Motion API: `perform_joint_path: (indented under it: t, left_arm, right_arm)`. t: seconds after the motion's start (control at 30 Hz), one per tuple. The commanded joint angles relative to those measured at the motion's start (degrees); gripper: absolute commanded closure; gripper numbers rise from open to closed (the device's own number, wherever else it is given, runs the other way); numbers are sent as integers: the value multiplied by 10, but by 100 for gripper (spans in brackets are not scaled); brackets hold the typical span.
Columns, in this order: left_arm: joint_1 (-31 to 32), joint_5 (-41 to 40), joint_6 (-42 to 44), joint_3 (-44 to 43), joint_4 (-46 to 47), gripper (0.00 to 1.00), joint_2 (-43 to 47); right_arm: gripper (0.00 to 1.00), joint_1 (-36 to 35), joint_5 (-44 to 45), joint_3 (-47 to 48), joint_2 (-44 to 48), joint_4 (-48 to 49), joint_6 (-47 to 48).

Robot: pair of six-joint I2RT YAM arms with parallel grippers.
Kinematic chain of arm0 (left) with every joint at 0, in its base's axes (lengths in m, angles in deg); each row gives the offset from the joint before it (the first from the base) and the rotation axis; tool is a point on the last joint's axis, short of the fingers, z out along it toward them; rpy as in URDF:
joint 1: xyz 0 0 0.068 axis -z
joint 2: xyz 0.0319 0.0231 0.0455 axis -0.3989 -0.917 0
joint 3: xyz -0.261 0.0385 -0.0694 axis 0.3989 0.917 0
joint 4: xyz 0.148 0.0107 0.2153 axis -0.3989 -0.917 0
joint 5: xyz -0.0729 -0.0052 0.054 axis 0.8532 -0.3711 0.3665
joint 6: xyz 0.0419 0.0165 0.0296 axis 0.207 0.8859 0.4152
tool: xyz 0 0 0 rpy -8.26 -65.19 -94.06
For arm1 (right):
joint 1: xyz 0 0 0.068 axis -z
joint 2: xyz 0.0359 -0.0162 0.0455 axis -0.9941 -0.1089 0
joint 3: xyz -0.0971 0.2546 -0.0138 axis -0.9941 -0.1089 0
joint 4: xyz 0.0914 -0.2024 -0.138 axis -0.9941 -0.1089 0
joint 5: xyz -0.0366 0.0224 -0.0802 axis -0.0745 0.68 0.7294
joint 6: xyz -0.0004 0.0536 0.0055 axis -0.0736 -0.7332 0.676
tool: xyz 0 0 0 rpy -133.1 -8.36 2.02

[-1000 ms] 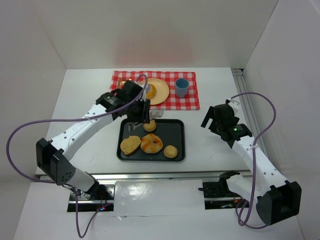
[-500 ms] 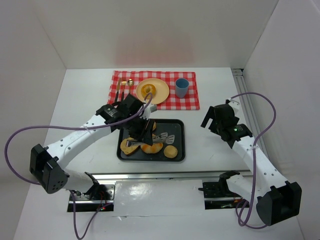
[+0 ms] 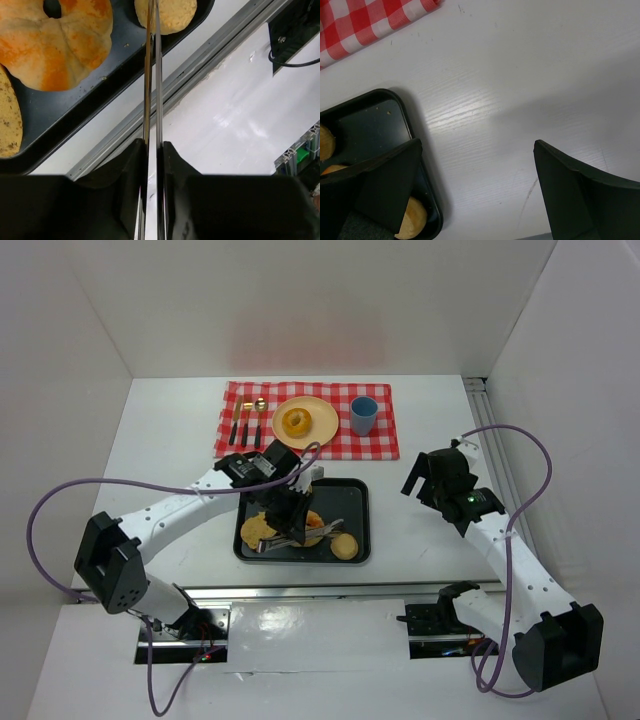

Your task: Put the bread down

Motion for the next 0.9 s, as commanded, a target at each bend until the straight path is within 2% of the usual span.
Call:
perform_joint_path:
  t: [0.0, 0.03, 0.07, 0.1, 0.17, 0.67, 0.77, 0.83, 0.87]
  left_arm:
    - [3, 12, 13, -20, -4, 70, 2]
    - [3, 3, 13, -30, -9, 69, 2]
    - [3, -7, 13, -36, -23, 60, 2]
    - [3, -23, 13, -42, -29, 44, 2]
    - [3, -23, 13, -47, -29, 39, 2]
    - [8, 19, 35, -31, -17, 39, -32]
    - [8, 34, 35, -36, -12, 49, -37]
    - [8, 34, 35, -44, -18, 62, -37]
    - [8, 27, 35, -53, -27, 73, -37]
  right_arm:
    - [0, 4, 0, 10, 6, 3, -4]
    - [0, 4, 0, 10, 6, 3, -4]
    - [0, 4, 0, 10, 6, 3, -4]
    - [0, 4, 0, 10, 6, 3, -4]
    - [0, 4, 0, 10, 6, 3, -4]
    - [0, 4, -6, 5, 11, 3, -4]
    - [0, 4, -6, -1, 11, 3, -4]
    - [0, 4, -6, -1, 11, 3, -4]
    - [0, 4, -6, -1, 11, 3, -4]
